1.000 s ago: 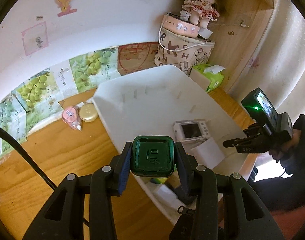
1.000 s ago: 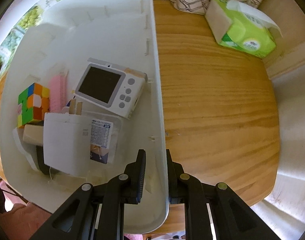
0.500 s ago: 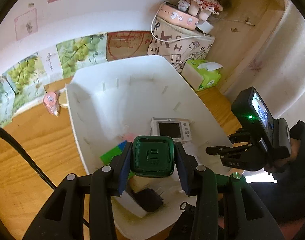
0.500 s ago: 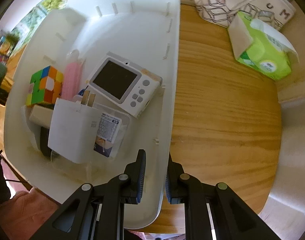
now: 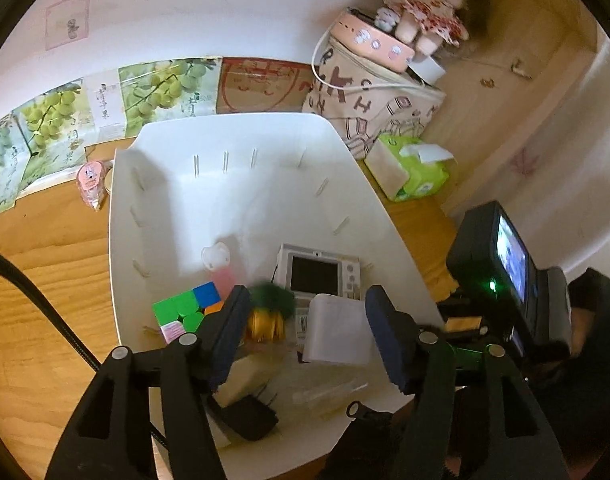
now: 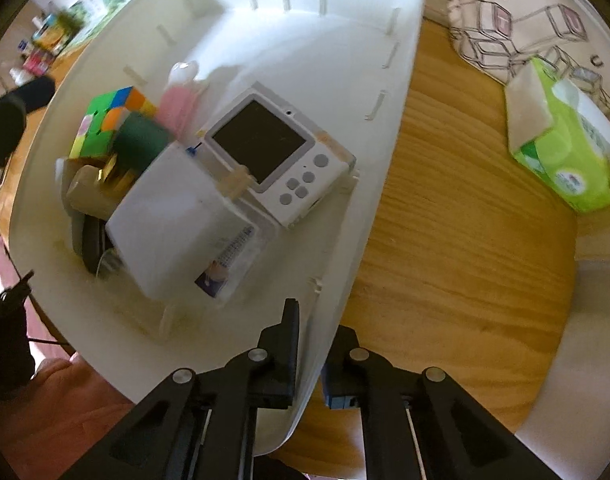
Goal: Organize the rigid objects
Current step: 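Open the left tool to drop the green box into the tray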
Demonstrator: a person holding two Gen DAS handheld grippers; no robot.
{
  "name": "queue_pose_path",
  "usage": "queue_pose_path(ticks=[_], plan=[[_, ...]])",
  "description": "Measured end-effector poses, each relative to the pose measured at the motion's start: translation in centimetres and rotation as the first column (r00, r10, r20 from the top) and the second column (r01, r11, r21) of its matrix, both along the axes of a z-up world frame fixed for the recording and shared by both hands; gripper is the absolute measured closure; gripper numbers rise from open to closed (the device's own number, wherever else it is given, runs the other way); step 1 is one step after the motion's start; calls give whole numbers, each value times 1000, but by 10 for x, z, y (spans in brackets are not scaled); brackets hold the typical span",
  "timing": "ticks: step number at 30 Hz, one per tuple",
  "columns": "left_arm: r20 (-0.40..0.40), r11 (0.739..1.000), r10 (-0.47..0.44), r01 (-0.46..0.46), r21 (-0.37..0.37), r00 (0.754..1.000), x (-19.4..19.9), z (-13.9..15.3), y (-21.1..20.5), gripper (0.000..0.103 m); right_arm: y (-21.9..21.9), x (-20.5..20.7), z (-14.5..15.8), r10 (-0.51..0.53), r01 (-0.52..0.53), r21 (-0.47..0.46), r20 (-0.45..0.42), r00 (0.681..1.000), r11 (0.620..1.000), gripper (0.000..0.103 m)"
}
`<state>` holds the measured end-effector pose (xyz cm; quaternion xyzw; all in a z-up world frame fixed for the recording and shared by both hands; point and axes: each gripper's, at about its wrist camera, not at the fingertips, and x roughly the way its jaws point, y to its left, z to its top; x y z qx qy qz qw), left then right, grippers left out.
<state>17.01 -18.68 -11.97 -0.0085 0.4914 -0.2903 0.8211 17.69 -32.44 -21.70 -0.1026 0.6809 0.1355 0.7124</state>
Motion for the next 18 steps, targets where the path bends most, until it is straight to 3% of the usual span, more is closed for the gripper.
queue_pose_path(ticks=[2,9,18], plan=[[-2,1000,23,-23,2,1000,2,0,0,32,1,0,0,19,-19,9,1,1000,1000,92],[-22,996,81,-81,27,996,6,-3,5,31,-3,-2,2,55,-55,29,7,998,998,90],[-45,988,140,-137,65,989,15,1,28,26,-10,0,-2,16,-16,27,2,1000,1000,91]])
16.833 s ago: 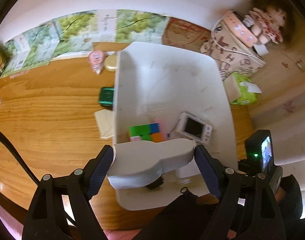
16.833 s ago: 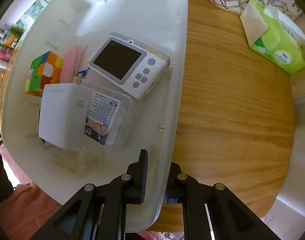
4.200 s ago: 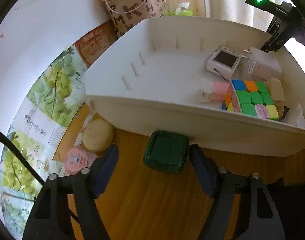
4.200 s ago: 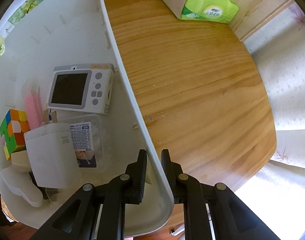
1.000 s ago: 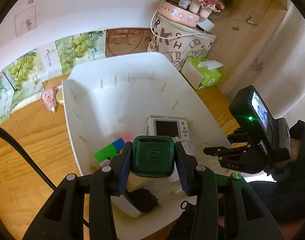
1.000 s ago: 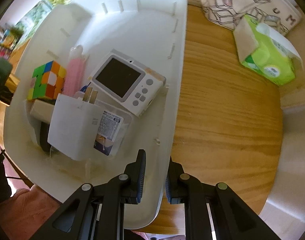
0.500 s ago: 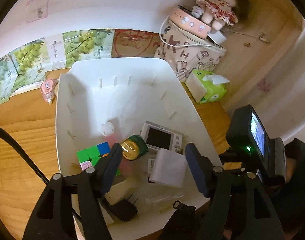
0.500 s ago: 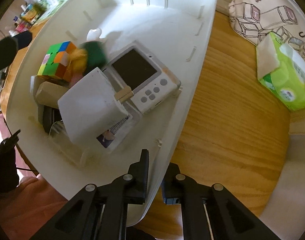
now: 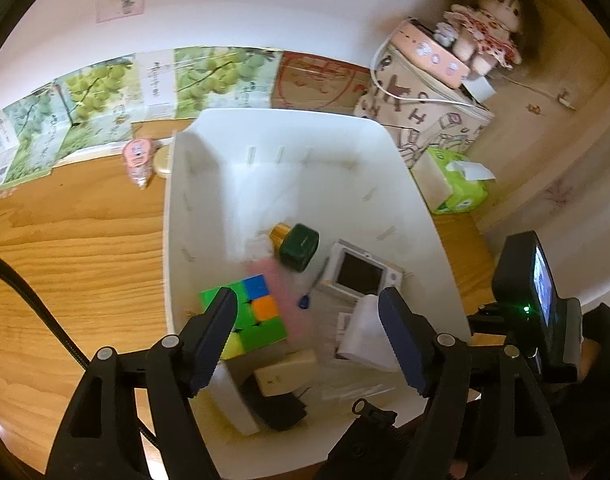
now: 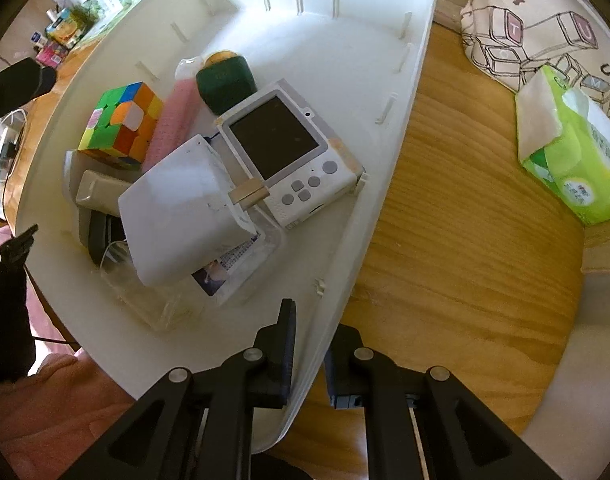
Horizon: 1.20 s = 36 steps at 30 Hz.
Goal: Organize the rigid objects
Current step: 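Open the left tool to drop the green box into the tray, then move the open left tool to the pink tape roll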
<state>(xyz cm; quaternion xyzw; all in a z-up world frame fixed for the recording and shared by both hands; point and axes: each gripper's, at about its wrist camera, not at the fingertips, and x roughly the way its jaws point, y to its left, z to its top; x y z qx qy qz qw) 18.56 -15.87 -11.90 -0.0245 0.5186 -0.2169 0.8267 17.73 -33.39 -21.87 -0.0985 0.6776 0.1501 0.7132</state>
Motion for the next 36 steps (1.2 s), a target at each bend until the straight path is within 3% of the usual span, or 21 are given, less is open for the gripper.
queue_pose_path(ticks=[10,19,30,36], plan=[[-23,997,27,-26,69,999,18,4,45,21,-10,8,-2,-156,155,-34,-10,988,987,92],[-42,993,5,0,119,999,45,4,85,18,-15,7,0,-332,332,-51,1,943,942,92],[-73,989,30,-18,150,997,105,-2,130,14,-24,3,-1,-518,520,-102,54,854,848,92],[-75,986,26,-13,165,997,140,-14,143,14,-40,3,4,-603,606,-69,66,795,792,92]])
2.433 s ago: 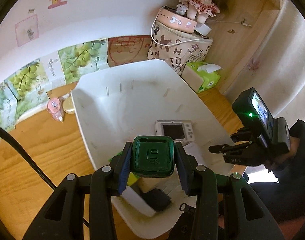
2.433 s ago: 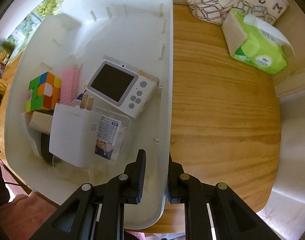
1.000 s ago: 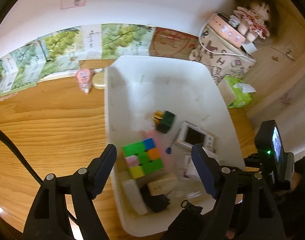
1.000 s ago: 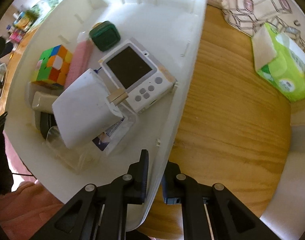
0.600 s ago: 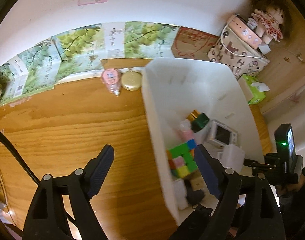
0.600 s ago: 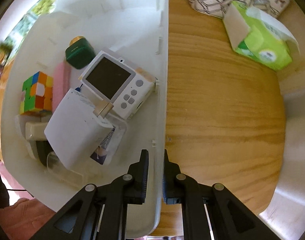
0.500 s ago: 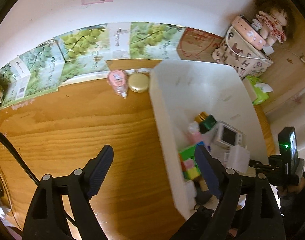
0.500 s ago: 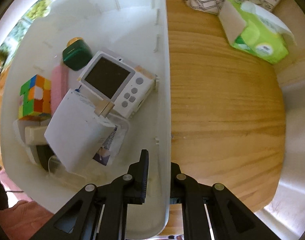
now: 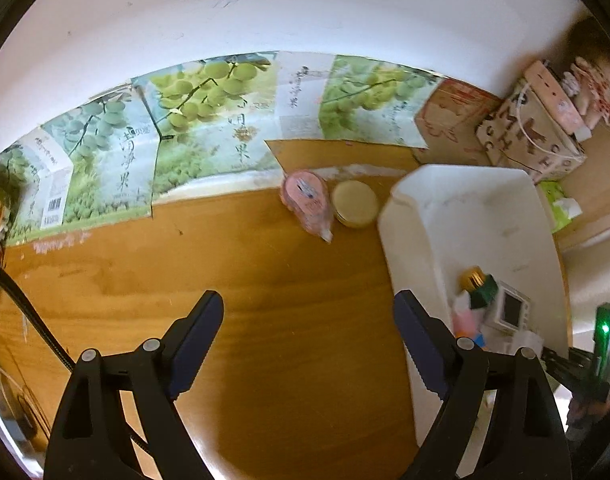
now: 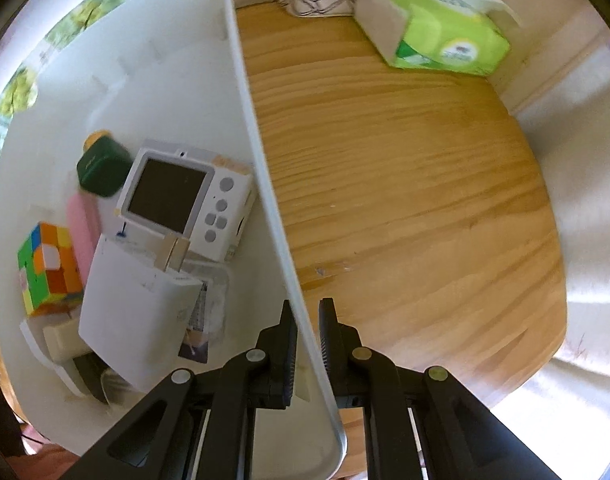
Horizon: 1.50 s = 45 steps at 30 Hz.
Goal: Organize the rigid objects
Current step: 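Move the open left tool to the pink tape roll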
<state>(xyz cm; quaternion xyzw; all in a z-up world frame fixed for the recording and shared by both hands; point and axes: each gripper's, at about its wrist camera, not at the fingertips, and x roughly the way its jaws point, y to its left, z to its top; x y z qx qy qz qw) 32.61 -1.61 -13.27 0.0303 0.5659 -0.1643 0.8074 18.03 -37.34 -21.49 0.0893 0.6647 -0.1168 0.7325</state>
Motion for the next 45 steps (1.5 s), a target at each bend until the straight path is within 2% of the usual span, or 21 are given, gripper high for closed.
queue_pose_path(ticks=[5,11,16,21,31,45], plan=[[-40,999,20,-21,-25,999,27,-23,2,14,-8,-1,3,-34,33,5,13,999,999,91],[-51,996,49,-53,-71,997,49,-51,-1,14,-10,-1,4,-47,47,-2,7,999,999,90],[-80,990,88,-96,-107,993,63,-69,-2,15,0,4,7,-31,31,-20,-27,999,999,90],[-109,975,165,-179,-131,980,82,-80,-5,15,7,14,0,9,-12,-44,-82,997,999,90],[-126,962,247,-259,-84,961,111,-94,-22,15,22,35,-8,73,-82,-53,-152,986,995,90],[-107,948,314,-305,94,943,128,-101,-63,17,29,51,-18,140,-143,-4,-173,975,990,92]])
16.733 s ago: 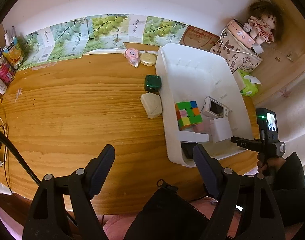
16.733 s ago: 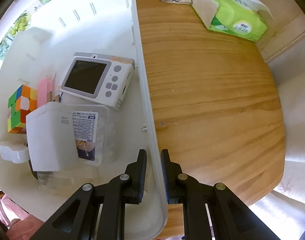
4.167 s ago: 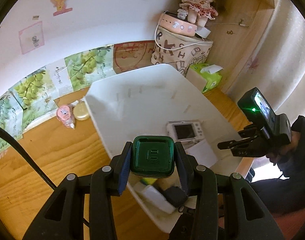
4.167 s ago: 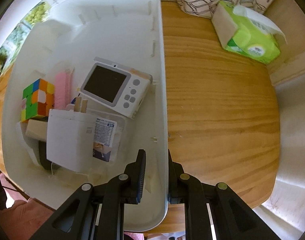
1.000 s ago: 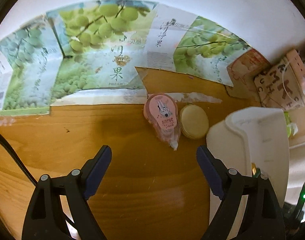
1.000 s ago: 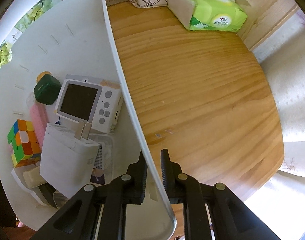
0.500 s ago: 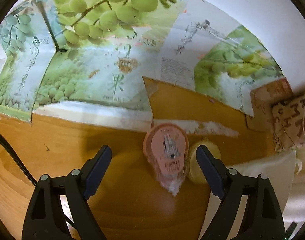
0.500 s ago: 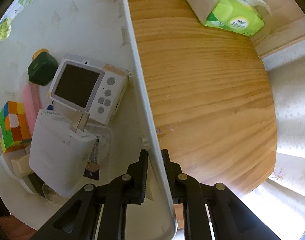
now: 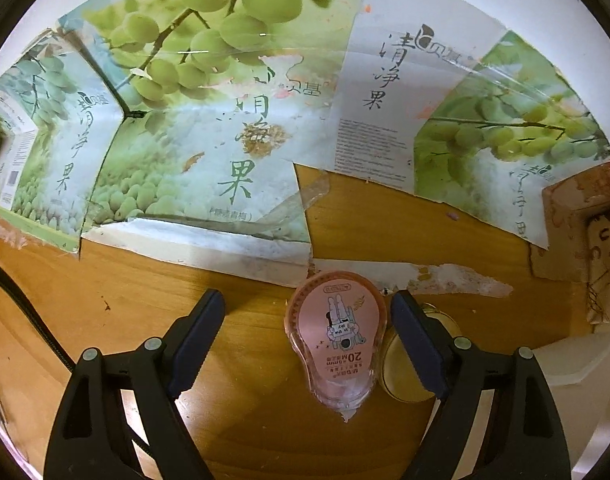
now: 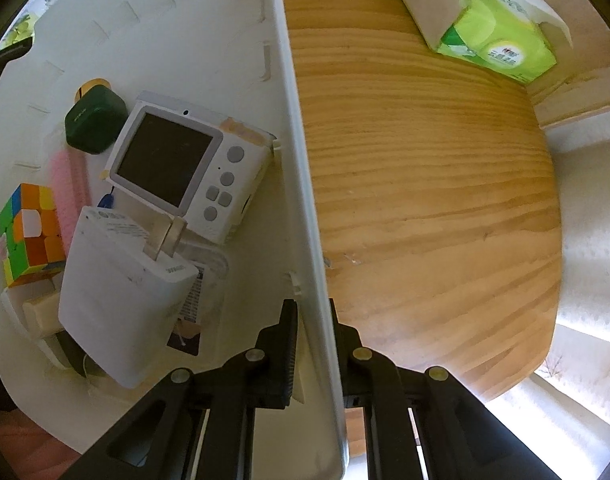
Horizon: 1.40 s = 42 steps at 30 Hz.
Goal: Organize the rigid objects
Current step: 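Move the open left tool to the pink tape roll, then close the left tool on the pink tape roll, then lift the pink tape roll and carry it over the tray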
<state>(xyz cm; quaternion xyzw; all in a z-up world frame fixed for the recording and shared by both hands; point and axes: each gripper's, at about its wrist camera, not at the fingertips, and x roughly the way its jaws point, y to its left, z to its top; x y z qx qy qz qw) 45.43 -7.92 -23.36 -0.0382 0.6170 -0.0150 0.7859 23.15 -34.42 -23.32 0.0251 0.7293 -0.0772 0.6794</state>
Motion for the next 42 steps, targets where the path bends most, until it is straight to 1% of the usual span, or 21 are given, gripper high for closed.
queue_pose_path(ticks=[4,5,7,9,10,11,13,14,17,19,21,22,26,28,33,36,39,40,41,42], plan=[[-5,1000,-10,10,23,1000,0,0,-7,20,-1,0,-5,10,-10,5,2,1000,1000,93],[-18,1000,-16,16,25,1000,0,0,-9,22,-1,1,-6,11,-11,6,3,1000,1000,92],[-14,1000,-12,13,27,1000,0,1,-11,25,0,3,-7,13,-13,9,6,1000,1000,93],[-8,999,-5,6,39,1000,-3,4,-8,34,1,5,-8,17,-17,11,8,1000,1000,93],[-6,999,-3,3,51,1000,-4,5,-7,41,-1,3,-11,19,-19,12,9,1000,1000,93],[-3,998,0,1,61,1000,-6,6,-6,47,0,4,-12,20,-20,12,10,1000,1000,93],[2,998,2,-2,56,1000,-9,6,0,52,0,4,-13,23,-23,13,12,1000,1000,93],[2,999,4,-4,50,1000,-12,5,7,58,-1,4,-13,23,-24,14,14,1000,1000,93],[-9,1000,17,-17,19,1000,-17,5,12,59,-6,-4,-5,22,-22,16,20,1000,1000,93],[-13,1000,14,-14,11,1000,-22,6,14,59,-7,-5,-5,23,-23,16,22,1000,1000,93],[-14,1000,7,-7,8,1000,-29,6,17,60,-7,-6,-4,24,-25,16,27,999,1000,93],[-14,1000,6,-6,3,1000,-36,3,26,60,-7,-7,-4,25,-25,17,29,999,1000,93],[-25,999,16,-17,-34,1000,-54,3,38,60,-6,-11,0,28,-29,19,42,999,999,92],[-41,997,33,-36,-68,999,-63,2,47,60,-6,-12,3,33,-33,18,49,998,999,93],[-71,990,77,-85,-114,995,-81,1,72,61,-5,-14,9,46,-47,17,67,997,999,92],[-89,981,111,-124,-152,990,-90,1,84,61,-3,-18,12,56,-57,17,77,995,998,92],[-86,977,127,-140,-162,988,-103,3,96,64,-2,-22,15,67,-69,18,88,994,997,93],[-84,976,129,-142,-163,988,-107,5,99,65,-1,-23,16,72,-74,19,92,993,997,92],[-80,976,132,-144,-165,988,-111,9,102,71,-1,-24,16,76,-78,20,96,992,997,92],[-78,975,134,-146,-169,988,-114,13,99,84,0,-25,17,80,-82,21,99,992,996,92]])
